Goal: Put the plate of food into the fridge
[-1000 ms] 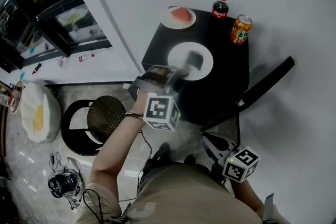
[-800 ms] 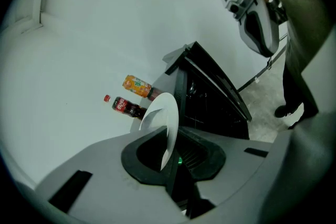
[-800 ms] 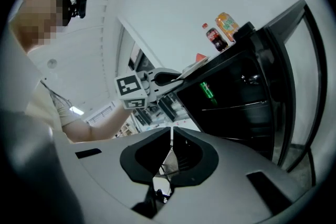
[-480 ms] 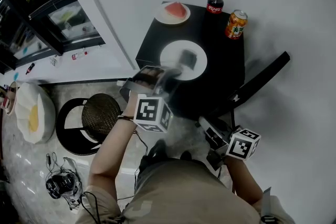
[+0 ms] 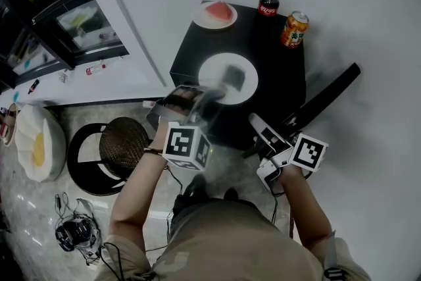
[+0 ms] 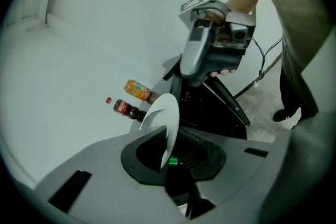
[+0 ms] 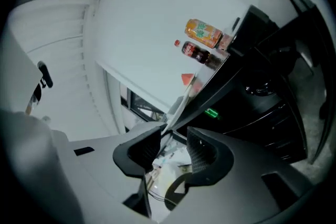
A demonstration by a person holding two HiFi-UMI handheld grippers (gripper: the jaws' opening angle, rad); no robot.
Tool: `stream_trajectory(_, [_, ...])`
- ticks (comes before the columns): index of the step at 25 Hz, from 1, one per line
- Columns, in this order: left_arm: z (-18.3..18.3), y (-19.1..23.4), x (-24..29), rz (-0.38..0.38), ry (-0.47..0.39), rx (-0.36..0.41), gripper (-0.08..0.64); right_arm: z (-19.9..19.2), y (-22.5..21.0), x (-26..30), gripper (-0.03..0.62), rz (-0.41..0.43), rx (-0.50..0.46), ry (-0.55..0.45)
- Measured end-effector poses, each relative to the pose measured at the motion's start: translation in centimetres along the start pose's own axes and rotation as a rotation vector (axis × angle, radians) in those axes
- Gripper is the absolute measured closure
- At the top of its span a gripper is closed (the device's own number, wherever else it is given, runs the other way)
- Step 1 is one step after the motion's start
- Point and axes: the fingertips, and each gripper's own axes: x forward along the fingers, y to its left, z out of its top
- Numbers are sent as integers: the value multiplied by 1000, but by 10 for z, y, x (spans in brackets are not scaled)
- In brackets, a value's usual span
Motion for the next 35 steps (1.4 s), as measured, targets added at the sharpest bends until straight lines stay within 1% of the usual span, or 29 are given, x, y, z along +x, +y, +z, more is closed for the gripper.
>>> stream_trajectory(2, [0, -2, -2, -3, -8, 4, 505, 9, -4, 6, 460, -6, 46, -22])
stream_trajectory(6, [1, -4, -8, -5, -28, 8, 505, 20, -4, 18, 460, -5, 107, -43])
stream_trajectory(11, [2, -8, -15, -12, -52, 17, 505, 24, -6, 28, 460, -7, 170, -66])
stream_trajectory(15, [4, -11, -20, -19, -70, 27, 505, 23, -6, 35, 462, 17, 219, -76])
stream_trajectory(20, [6, -15, -30, -20, -91, 27, 505, 15, -4, 38, 466, 13, 220, -72])
stream_trajectory(22, [7, -17, -34, -19, -95, 30, 505, 11, -4, 38, 499, 4, 228, -73])
stream_trajectory(24, [7, -19, -37, -20, -100, 34, 505, 8, -3, 37, 506, 5, 247, -80])
stream_trajectory(29, [8, -23, -45, -22, -110, 37, 505, 2, 3, 35, 512, 8, 269, -88])
stream_trajectory(35, [6, -28, -43, -20, -130, 30, 505, -2, -1, 34, 520, 30, 296, -89])
